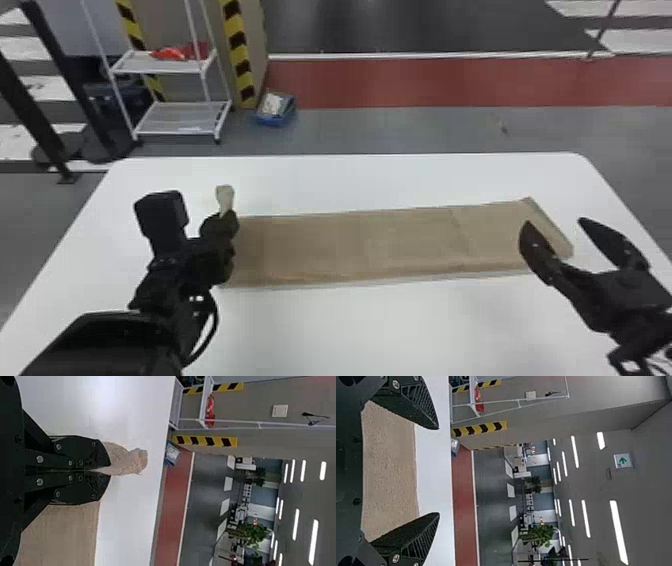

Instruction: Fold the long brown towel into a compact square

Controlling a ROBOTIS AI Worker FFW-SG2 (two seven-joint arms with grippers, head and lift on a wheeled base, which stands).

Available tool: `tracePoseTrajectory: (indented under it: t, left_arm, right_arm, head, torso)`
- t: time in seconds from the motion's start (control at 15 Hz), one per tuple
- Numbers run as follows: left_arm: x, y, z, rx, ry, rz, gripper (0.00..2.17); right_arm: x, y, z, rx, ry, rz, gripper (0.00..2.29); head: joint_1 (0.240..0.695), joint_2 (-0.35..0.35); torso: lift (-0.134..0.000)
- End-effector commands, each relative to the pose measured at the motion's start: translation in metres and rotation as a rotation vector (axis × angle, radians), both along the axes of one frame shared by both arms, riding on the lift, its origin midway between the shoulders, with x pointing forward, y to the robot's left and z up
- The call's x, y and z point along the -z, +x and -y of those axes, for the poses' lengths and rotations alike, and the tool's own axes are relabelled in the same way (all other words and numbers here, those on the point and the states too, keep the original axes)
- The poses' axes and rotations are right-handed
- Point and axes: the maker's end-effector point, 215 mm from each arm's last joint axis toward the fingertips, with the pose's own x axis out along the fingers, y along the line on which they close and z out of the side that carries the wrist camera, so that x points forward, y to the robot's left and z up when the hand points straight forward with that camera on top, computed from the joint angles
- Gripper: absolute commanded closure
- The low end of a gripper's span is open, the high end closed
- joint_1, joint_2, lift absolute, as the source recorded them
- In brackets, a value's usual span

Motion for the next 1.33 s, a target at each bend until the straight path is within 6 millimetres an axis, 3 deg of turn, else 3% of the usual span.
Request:
tracePoseTrajectory:
  t: [0.0, 0.07, 0.2, 0.4, 0.53, 0.6, 0.67, 0.73, 0.87, 1.0, 1.27]
  left_arm:
    - [-0.029, 0.008, 0.068, 0.076, -0.004, 0.049, 2.06]
    - [-0.04, 0.012, 0.096, 0.105, -0.003, 0.071, 2.06]
    - [-0.043, 0.019, 0.132, 0.153, 0.002, 0.095, 2.06]
    - [-0.025, 0.026, 0.18, 0.214, 0.056, 0.087, 2.06]
    - [-0.003, 0.036, 0.198, 0.248, 0.099, 0.077, 1.98]
    - [0.004, 0.036, 0.205, 0.262, 0.106, 0.072, 1.56]
    - [0.012, 0.033, 0.212, 0.29, 0.1, 0.066, 0.37]
    - [0.01, 0.032, 0.22, 0.304, 0.089, 0.082, 0.0]
    - [0.006, 0.032, 0.221, 0.299, 0.087, 0.091, 0.01]
    - [0.002, 0.03, 0.21, 0.269, 0.109, 0.105, 0.03]
    - [-0.014, 0.022, 0.147, 0.151, 0.096, 0.151, 0.03]
  right_arm:
    - [-0.014, 0.013, 0.021, 0.045, 0.024, 0.041, 0.11]
    - [-0.017, 0.019, 0.03, 0.054, 0.039, 0.052, 0.11]
    - [-0.024, 0.024, 0.047, 0.092, 0.044, 0.085, 0.11]
    - [-0.033, 0.023, 0.076, 0.152, 0.073, 0.107, 0.11]
    - [-0.031, 0.024, 0.097, 0.186, 0.087, 0.109, 0.11]
    - [-0.032, 0.025, 0.099, 0.19, 0.087, 0.113, 0.11]
    - [-0.029, 0.028, 0.101, 0.192, 0.092, 0.111, 0.11]
    - [-0.027, 0.031, 0.1, 0.191, 0.1, 0.108, 0.11]
    - [-0.024, 0.037, 0.093, 0.181, 0.105, 0.104, 0.11]
    - [-0.021, 0.042, 0.078, 0.157, 0.099, 0.096, 0.11]
    - [-0.008, 0.053, 0.048, 0.107, 0.084, 0.056, 0.11]
  head:
    - [0.695, -0.03]
    - [0.695, -0.062]
    - [0.695, -0.127]
    - [0.695, -0.235]
    - [0.695, -0.278]
    - [0.695, -0.296]
    - [0.695, -0.327]
    - [0.695, -0.338]
    - [0.695, -0.35]
    - [0.695, -0.35]
    - [0.695, -0.302]
  torso:
    - [-0.119]
    - [-0.119]
    - [-0.119]
    - [-0.119]
    - [-0.119]
    - [-0.119]
    - [-0.119]
    - [-0.119]
    - [-0.119]
    - [-0.119]
    - [-0.119]
